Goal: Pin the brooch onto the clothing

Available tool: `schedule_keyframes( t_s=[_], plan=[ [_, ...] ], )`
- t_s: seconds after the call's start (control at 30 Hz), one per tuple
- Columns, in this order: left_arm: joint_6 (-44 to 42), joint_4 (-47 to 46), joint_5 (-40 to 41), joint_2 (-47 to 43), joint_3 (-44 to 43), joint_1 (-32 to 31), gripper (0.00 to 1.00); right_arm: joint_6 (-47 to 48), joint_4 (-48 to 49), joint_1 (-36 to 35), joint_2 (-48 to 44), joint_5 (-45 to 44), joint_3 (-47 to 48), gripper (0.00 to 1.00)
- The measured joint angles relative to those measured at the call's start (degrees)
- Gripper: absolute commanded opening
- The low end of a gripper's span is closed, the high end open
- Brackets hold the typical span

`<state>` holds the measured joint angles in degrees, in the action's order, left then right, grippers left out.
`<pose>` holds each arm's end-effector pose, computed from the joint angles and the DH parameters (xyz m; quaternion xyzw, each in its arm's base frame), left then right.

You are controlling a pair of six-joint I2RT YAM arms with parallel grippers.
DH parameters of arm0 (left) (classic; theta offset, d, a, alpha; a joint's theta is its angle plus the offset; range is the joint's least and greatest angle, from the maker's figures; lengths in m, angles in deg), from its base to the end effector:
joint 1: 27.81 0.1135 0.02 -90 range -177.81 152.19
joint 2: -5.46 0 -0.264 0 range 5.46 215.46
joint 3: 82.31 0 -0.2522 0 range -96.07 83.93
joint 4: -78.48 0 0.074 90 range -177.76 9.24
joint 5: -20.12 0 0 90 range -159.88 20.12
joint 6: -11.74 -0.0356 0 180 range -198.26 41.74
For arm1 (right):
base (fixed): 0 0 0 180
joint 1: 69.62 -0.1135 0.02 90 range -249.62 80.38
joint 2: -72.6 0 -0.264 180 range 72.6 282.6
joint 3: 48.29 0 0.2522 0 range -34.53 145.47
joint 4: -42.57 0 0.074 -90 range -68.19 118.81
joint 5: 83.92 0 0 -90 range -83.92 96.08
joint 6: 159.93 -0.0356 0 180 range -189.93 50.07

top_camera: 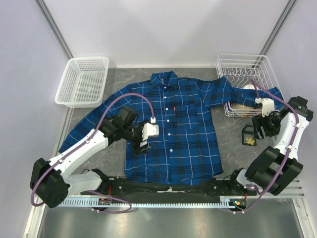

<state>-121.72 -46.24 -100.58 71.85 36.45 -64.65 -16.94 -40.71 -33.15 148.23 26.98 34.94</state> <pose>0.1628 -0.1447 0.2418 0.6528 0.6691 -0.2413 0.2605 0.1933 -0.1271 0.2987 -0.1626 0.9624 0.0416 0.2137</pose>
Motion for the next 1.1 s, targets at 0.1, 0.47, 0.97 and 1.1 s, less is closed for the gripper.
schedule_keyframes(
  t_s=[0.1, 0.47, 0.97, 1.1],
  plan=[
    [6.38, -4.7, -1.44, -0.13, -2.54, 2.34, 0.88, -0.28, 3.08, 1.16, 0.09, -0.85, -4.48, 0.78],
    [29.16, -19.61, -11.89, 6.36, -11.98, 11.96, 0.87, -12.2, 23.82, -2.82, -6.01, -12.31, -23.21, 0.73],
    [29.92, -17.75, -14.49, 14.03, -19.78, 11.91, 0.87, -18.88, 32.76, -3.69, -2.23, -12.57, -26.49, 0.66],
    [29.35, -17.51, -14.47, 14.14, -19.85, 11.91, 0.87, -19.93, 32.68, -3.91, 0.26, -11.37, -26.47, 0.66]
  ],
)
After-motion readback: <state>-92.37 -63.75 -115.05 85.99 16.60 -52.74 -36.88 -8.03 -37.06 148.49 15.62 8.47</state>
